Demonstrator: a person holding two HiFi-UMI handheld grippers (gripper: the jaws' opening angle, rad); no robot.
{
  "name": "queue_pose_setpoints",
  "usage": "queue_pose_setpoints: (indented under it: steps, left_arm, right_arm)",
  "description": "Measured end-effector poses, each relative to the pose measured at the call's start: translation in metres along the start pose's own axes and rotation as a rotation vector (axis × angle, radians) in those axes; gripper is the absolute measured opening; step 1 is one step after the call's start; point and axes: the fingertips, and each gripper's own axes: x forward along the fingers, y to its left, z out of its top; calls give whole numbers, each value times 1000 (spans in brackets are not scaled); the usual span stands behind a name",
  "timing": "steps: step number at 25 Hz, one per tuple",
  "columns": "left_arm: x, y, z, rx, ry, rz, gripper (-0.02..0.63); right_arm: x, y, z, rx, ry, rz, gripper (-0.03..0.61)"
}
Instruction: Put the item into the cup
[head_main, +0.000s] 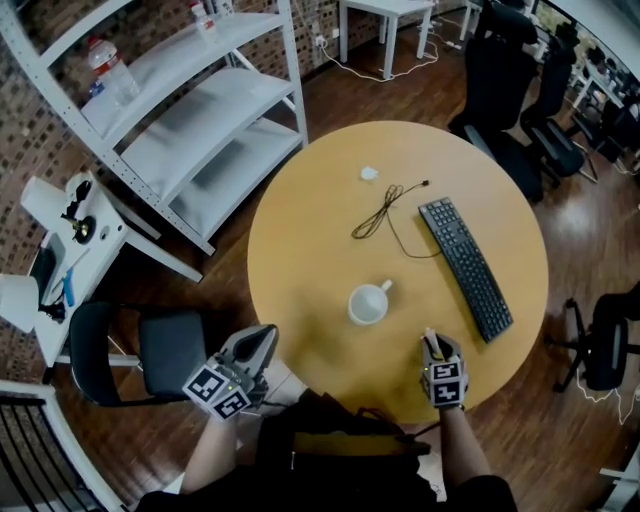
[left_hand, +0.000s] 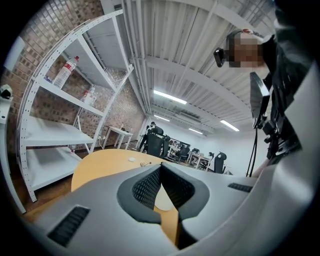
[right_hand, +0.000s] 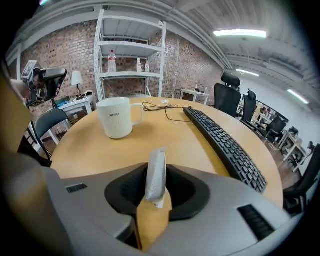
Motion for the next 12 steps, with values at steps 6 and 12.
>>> queue_pose_setpoints:
  steps: [6, 12]
  left_arm:
    - [9, -1, 12, 8, -47, -24, -5]
    - [4, 8, 19, 1, -104, -10, -5]
  right_arm:
    - [-25, 8, 67, -1, -154, 25, 80]
    - [-40, 36, 150, -37, -304, 107, 80]
